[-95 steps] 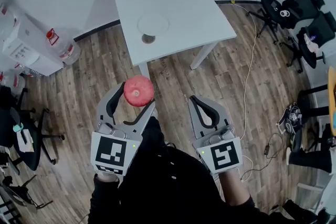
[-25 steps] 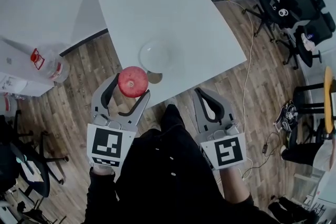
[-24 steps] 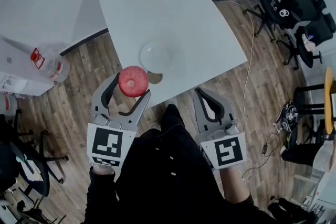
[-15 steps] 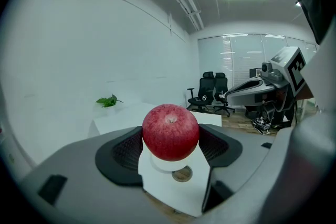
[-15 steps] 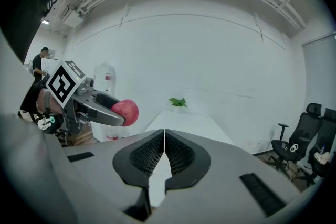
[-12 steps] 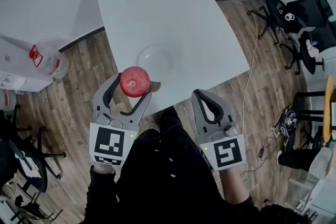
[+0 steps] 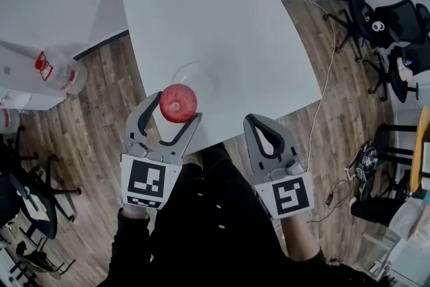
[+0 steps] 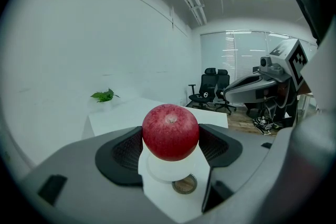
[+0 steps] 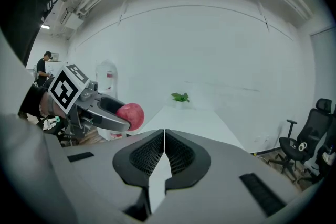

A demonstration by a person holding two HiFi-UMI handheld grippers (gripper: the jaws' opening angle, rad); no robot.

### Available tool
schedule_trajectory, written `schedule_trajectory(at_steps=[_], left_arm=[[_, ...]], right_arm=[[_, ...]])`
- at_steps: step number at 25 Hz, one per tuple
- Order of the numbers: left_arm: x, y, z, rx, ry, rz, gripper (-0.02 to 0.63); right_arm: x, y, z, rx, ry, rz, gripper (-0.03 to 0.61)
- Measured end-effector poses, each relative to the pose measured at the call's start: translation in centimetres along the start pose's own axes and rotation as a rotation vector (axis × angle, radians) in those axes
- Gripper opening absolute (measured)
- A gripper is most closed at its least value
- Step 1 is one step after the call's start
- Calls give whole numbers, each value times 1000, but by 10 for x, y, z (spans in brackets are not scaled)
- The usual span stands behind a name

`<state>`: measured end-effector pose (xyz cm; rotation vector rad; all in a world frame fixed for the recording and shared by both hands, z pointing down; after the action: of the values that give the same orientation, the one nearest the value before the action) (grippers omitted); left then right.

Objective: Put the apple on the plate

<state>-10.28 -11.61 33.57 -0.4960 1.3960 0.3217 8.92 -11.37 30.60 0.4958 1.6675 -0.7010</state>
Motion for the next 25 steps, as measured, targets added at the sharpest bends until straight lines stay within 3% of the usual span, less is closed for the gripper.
schedule_trajectory(at_steps=[18, 25], left_arm=[[-45, -67, 2, -11, -30, -81, 344], [-63, -91, -2, 6, 8, -121, 344]], right_arm=[[-20, -15, 41, 17, -29, -57, 43], [-26, -20, 57, 20, -44, -77, 43]])
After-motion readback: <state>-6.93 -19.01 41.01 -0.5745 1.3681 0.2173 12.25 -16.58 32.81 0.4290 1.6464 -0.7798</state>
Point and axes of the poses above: the fingertips, and each gripper's own axes: y backward along the fingers, z to its right, x out of its top, the point moved 7 cm from there along y, backward along the fingers, and after that the axes turned 14 degrees about z, right-handed, at the moved point
